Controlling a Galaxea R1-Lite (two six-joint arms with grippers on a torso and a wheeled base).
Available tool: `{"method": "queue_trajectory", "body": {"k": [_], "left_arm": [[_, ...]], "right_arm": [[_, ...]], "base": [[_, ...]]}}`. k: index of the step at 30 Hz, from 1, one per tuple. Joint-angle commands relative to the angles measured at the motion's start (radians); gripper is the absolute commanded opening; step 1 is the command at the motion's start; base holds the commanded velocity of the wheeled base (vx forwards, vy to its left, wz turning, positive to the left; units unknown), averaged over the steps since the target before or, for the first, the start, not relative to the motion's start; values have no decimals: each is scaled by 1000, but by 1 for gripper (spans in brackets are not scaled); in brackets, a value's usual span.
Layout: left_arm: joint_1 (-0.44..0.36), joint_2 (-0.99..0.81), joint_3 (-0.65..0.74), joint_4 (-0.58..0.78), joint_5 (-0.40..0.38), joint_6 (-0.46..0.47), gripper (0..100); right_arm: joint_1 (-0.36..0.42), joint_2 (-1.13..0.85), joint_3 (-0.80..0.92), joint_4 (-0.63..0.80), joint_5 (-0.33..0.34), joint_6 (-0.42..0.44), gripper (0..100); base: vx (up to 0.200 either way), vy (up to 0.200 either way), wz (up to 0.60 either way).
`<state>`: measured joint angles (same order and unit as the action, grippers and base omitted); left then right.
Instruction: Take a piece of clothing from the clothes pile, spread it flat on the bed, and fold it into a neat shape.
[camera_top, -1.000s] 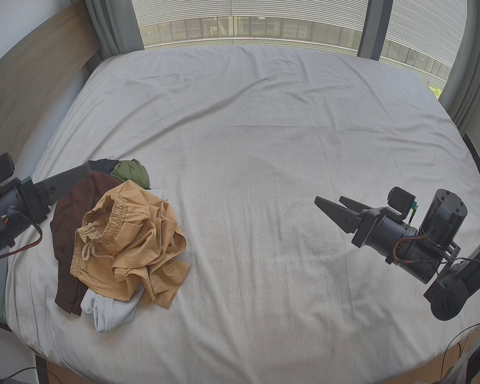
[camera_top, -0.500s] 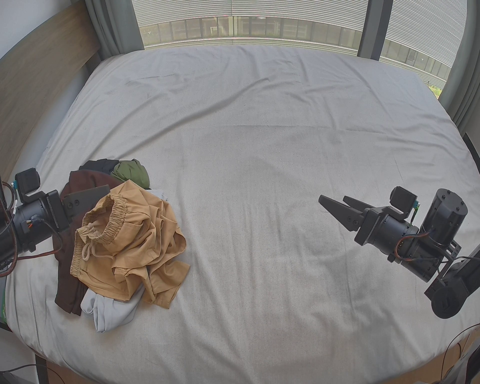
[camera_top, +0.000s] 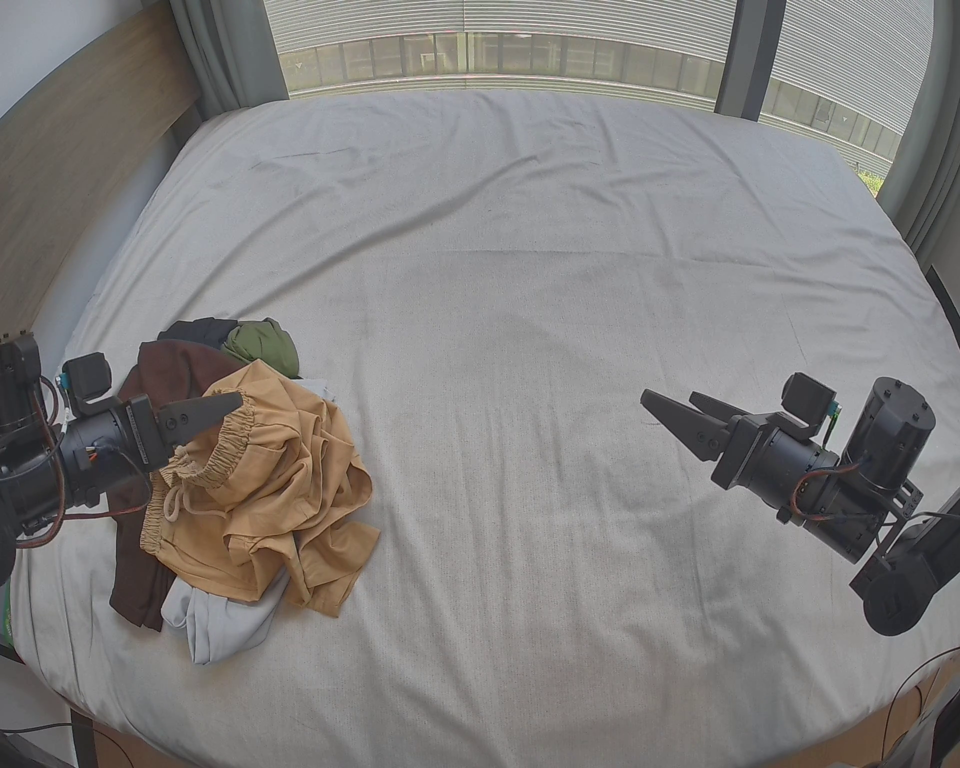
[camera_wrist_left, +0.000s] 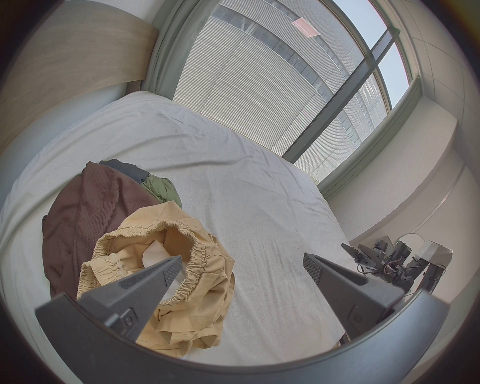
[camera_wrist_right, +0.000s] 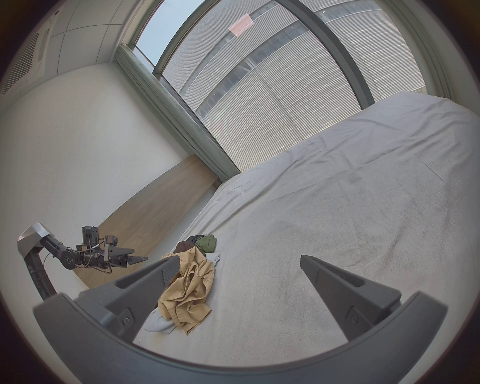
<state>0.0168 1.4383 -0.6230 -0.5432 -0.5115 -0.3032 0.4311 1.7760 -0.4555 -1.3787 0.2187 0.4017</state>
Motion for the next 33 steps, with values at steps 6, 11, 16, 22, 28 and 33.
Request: {"method": "queue_trajectory", "body": {"k": [6,11,16,22,28,33], "left_arm": [[-14,86,11,-18,-1,1,100],[-17,119,14,-43,-1,1,100],[-18,166,32,-103,1,7,100],[-28,243,48,-233,2,9,100],[-44,292,78,-328,1,6,100],[-52,317,81,-374,7,12,100]], "right_arm": [[-12,-1,0,-3,1,0,100],[-12,-1,0,-3,1,0,100],[-12,0,0,-3,1,0,100],[-15,5,0,-5,1,0,100],[-15,7,0,-5,1,0,100],[-15,5,3,-5,1,0,100]], "base": [[0,0,0],[0,0,0],[0,0,0],[0,0,0],[0,0,0],[0,0,0]]}}
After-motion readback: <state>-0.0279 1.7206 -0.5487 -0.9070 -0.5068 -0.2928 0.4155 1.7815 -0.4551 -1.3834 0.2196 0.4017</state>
